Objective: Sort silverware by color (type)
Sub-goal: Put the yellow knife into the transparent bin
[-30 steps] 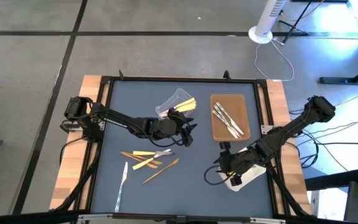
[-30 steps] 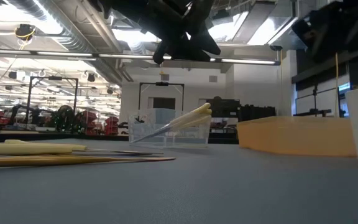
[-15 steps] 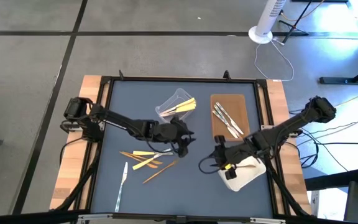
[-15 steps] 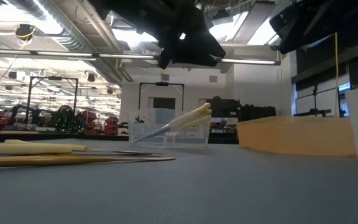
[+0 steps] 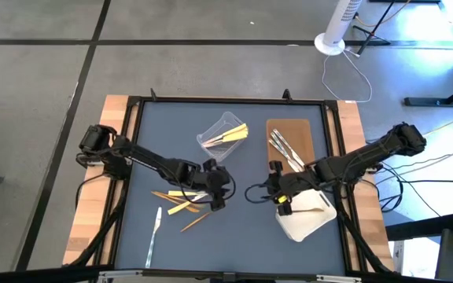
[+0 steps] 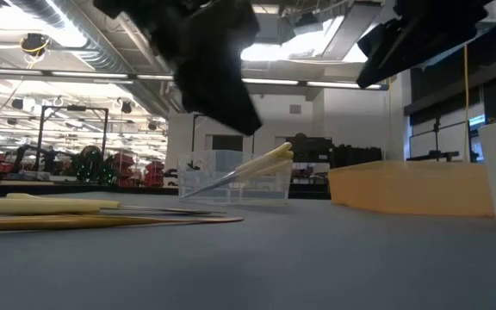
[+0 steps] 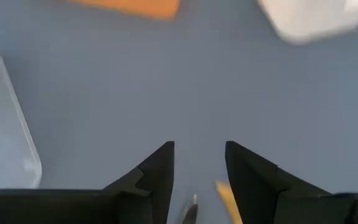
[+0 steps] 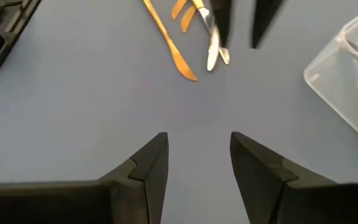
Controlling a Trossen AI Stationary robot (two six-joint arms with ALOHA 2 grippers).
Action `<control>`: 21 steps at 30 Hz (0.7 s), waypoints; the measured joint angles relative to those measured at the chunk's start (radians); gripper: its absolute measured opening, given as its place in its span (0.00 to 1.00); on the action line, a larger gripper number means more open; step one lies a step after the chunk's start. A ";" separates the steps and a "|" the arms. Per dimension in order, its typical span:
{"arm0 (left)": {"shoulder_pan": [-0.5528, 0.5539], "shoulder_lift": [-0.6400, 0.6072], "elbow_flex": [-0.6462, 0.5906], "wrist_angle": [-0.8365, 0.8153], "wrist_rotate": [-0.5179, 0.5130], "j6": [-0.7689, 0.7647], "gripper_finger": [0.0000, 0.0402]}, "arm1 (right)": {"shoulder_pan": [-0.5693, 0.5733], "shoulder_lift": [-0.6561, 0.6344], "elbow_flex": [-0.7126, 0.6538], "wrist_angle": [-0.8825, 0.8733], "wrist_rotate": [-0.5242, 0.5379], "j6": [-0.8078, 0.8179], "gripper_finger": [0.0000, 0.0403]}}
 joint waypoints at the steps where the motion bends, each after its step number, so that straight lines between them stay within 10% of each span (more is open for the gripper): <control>1: -0.001 0.000 0.000 -0.028 0.013 0.000 0.34 | -0.006 0.000 0.000 0.000 0.000 0.000 0.40; 21: -0.005 0.000 0.000 -0.499 0.171 -0.128 0.34 | -0.022 -0.001 0.000 0.000 0.000 0.000 0.40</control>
